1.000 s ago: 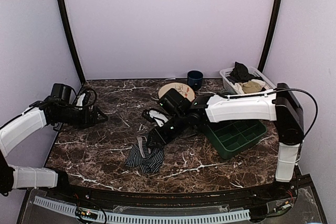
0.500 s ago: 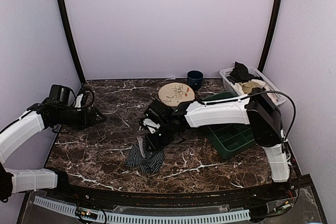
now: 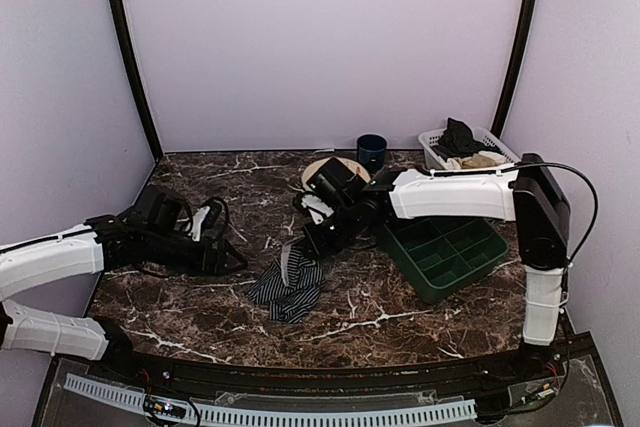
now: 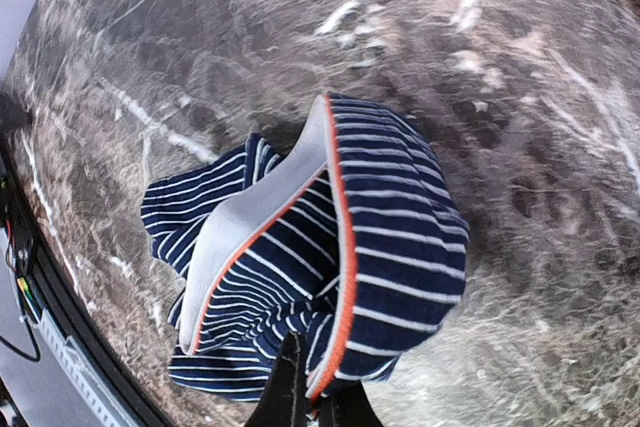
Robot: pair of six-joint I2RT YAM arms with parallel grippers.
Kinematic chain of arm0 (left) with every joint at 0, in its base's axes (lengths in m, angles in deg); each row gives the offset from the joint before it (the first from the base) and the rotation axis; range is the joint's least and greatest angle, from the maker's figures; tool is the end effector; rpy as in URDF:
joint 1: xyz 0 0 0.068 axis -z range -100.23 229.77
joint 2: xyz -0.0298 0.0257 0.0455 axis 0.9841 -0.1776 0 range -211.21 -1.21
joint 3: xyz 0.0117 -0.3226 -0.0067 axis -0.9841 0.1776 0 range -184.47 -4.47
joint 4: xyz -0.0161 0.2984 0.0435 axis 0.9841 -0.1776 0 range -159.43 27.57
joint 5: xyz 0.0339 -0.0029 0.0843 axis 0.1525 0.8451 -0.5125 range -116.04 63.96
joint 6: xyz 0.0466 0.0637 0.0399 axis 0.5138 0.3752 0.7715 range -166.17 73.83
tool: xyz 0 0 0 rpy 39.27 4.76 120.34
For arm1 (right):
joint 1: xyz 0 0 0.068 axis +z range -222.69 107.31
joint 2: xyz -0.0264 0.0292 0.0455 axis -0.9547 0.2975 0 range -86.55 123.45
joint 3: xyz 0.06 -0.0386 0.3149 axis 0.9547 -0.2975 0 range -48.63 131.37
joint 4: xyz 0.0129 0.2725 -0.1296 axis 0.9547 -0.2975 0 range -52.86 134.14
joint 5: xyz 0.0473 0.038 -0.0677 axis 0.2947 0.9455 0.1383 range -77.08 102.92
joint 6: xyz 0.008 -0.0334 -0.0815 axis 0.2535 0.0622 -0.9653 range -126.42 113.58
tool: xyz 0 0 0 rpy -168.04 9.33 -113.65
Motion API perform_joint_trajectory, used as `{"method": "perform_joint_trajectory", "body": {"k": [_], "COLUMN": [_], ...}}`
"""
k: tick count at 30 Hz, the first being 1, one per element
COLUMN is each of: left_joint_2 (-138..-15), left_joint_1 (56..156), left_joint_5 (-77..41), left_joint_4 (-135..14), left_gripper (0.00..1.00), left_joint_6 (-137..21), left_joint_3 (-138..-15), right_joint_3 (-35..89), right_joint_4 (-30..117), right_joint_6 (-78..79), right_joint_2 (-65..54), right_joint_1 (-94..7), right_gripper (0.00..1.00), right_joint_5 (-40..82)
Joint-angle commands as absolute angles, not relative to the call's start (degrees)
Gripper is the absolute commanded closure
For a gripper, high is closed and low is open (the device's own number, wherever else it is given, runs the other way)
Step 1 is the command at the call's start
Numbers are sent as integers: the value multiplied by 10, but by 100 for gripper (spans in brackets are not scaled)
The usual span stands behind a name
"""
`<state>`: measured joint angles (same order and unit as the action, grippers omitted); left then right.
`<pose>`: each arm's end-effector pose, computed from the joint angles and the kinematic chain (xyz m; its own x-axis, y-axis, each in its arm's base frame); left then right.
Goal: Roll the underwear
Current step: Pick up the underwear from the center of the board.
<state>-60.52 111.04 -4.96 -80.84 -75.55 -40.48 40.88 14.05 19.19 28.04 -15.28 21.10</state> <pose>0.2050 -0.1576 0.2279 -0.8458 -0.0220 -0.5331 0.3430 0.7429 -0.5748 0.2729 0.4477 0.2081 -0.7781 -0.4228 -0.4646 -0.6005 0.7178 0.3523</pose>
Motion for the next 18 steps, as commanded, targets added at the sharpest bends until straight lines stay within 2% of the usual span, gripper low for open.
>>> {"method": "perform_joint_trajectory", "body": {"k": [1, 4, 7, 18], "left_joint_2": [-647, -693, -748, -886], "left_joint_1": [1206, 1251, 1275, 1284], "left_joint_5": [-97, -118, -128, -122], "left_joint_4": [-706, -658, -621, -564], "left_gripper": [20, 21, 27, 42], "left_joint_6": [-818, -836, -849, -841], "left_joint_3": [-392, -398, -416, -475], "right_joint_3": [371, 360, 353, 332], "right_joint_4": [196, 210, 216, 219], "right_joint_6": [214, 221, 224, 222], "right_joint_2": [272, 271, 271, 256], "right_joint_1": [-183, -188, -189, -197], "right_gripper": [100, 100, 100, 100], "right_joint_5": [281, 297, 305, 306]}}
